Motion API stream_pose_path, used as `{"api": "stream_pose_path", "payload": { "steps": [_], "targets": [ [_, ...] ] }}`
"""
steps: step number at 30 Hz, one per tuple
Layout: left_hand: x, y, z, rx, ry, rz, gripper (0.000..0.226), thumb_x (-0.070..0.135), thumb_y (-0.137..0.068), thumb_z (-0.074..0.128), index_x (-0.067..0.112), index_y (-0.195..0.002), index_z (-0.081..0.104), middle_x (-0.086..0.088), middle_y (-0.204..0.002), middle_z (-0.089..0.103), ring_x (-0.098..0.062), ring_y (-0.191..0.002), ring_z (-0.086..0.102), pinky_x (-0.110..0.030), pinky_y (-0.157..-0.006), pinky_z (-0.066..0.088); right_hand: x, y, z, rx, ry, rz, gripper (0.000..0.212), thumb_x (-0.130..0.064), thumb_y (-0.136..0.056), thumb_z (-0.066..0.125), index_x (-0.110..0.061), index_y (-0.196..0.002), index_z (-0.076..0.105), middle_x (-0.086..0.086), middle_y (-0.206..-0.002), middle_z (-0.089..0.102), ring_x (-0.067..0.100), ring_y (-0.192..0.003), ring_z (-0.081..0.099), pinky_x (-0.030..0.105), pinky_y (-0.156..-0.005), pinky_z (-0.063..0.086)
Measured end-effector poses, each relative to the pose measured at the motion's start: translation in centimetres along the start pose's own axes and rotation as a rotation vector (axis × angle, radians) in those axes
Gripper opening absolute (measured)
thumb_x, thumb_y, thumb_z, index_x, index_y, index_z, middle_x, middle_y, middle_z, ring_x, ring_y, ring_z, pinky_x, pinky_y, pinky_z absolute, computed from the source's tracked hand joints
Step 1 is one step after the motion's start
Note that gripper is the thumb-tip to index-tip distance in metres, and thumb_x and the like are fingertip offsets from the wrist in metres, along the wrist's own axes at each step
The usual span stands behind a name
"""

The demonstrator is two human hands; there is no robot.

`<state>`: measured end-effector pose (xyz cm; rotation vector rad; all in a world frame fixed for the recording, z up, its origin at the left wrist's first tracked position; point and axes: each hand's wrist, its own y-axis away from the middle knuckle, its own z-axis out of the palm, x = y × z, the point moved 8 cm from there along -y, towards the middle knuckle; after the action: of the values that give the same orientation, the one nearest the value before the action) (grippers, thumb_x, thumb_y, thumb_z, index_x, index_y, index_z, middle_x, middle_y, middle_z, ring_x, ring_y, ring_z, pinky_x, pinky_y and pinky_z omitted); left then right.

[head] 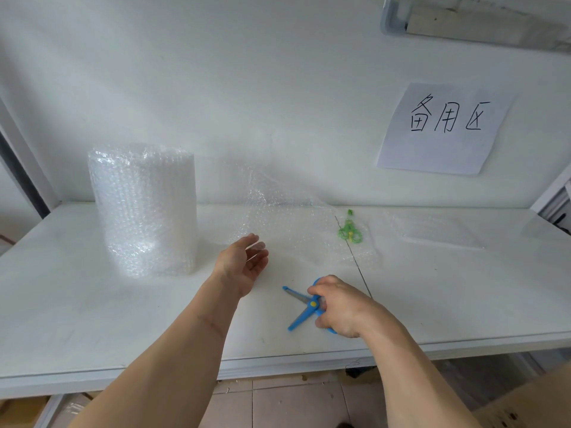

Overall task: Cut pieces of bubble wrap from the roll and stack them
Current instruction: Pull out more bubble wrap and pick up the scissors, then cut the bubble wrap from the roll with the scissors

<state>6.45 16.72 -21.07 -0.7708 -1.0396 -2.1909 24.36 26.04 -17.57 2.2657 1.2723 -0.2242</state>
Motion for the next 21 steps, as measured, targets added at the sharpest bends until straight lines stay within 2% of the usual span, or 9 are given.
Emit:
{"api": "stream_pose_path", "payload": {
  "steps": [4, 6, 9, 12, 14, 16, 18, 21],
  "targets": [
    [0.0, 0.0, 0.0, 0.004, 0.001, -0.004, 0.016, 0.015, -0.091, 0.062, 0.010, -0.106, 0.065, -0.009, -0.086, 0.064, -0.021, -0.071, 0.062, -0.029, -0.066, 0.054, 0.1, 0.0, -0.5, 0.019, -0.140, -0.031, 0.055, -0.015, -0.088, 0.067, -0.020, -0.140, 0.049, -0.010, -0.145, 0.037, 0.011, -0.111, 0.054, 0.026, -0.101, 0.043],
    [0.0, 0.0, -0.1, 0.006, 0.002, -0.006, 0.015, 0.014, -0.091, 0.062, 0.010, -0.105, 0.065, -0.009, -0.085, 0.064, -0.021, -0.070, 0.062, -0.029, -0.066, 0.054, 0.3, 0.2, -0.7, 0.014, -0.200, -0.036, 0.054, -0.011, -0.088, 0.065, -0.022, -0.139, 0.050, -0.012, -0.143, 0.040, 0.009, -0.107, 0.058, 0.028, -0.100, 0.046],
    [0.0, 0.0, -0.1, 0.006, 0.001, -0.007, 0.015, 0.014, -0.090, 0.062, 0.010, -0.105, 0.066, -0.009, -0.083, 0.065, -0.021, -0.069, 0.063, -0.029, -0.065, 0.055, 0.4, 0.4, -0.9, -0.009, -0.176, -0.054, 0.059, -0.005, -0.087, 0.064, -0.026, -0.140, 0.048, -0.017, -0.142, 0.037, 0.004, -0.101, 0.056, 0.023, -0.095, 0.048],
    [-0.1, -0.1, -0.2, 0.005, 0.001, -0.008, 0.015, 0.014, -0.090, 0.062, 0.010, -0.104, 0.066, -0.009, -0.084, 0.065, -0.021, -0.070, 0.063, -0.030, -0.065, 0.055, 0.7, 0.4, -0.6, -0.072, -0.048, -0.049, 0.067, -0.015, -0.084, 0.071, -0.028, -0.143, 0.043, -0.018, -0.145, 0.029, 0.009, -0.117, 0.048, 0.024, -0.100, 0.043],
    [-0.1, -0.1, -0.2, 0.004, 0.003, -0.007, 0.014, 0.014, -0.091, 0.062, 0.010, -0.104, 0.065, -0.009, -0.083, 0.064, -0.021, -0.070, 0.063, -0.030, -0.066, 0.055, 0.9, 0.2, -0.6, -0.059, 0.033, -0.036, 0.069, -0.023, -0.083, 0.072, -0.031, -0.144, 0.041, -0.016, -0.144, 0.030, 0.012, -0.124, 0.044, 0.026, -0.102, 0.041],
    [-0.1, -0.1, -0.2, 0.005, 0.002, -0.007, 0.013, 0.014, -0.091, 0.062, 0.010, -0.103, 0.065, -0.009, -0.083, 0.064, -0.022, -0.070, 0.062, -0.030, -0.066, 0.055, 1.0, -0.1, -0.8, -0.008, 0.058, -0.022, 0.065, -0.022, -0.085, 0.069, -0.033, -0.143, 0.042, -0.014, -0.138, 0.037, 0.012, -0.121, 0.045, 0.028, -0.100, 0.043],
    [-0.1, -0.2, -0.2, 0.006, -0.001, -0.007, 0.012, 0.014, -0.091, 0.062, 0.010, -0.101, 0.065, -0.009, -0.082, 0.064, -0.021, -0.070, 0.062, -0.030, -0.065, 0.055, 1.0, -0.3, -1.0, 0.053, 0.061, -0.029, 0.058, -0.020, -0.087, 0.066, -0.034, -0.140, 0.046, -0.014, -0.124, 0.047, 0.010, -0.112, 0.049, 0.028, -0.096, 0.045],
    [-0.1, -0.2, -0.2, 0.008, -0.006, -0.014, 0.010, 0.016, -0.091, 0.062, 0.010, -0.099, 0.065, -0.009, -0.082, 0.064, -0.022, -0.070, 0.063, -0.030, -0.064, 0.055, 1.0, -0.3, -1.2, 0.128, 0.035, -0.034, 0.049, -0.022, -0.088, 0.063, -0.032, -0.135, 0.052, -0.014, -0.106, 0.049, 0.010, -0.100, 0.051, 0.028, -0.089, 0.048]
  ]
}}
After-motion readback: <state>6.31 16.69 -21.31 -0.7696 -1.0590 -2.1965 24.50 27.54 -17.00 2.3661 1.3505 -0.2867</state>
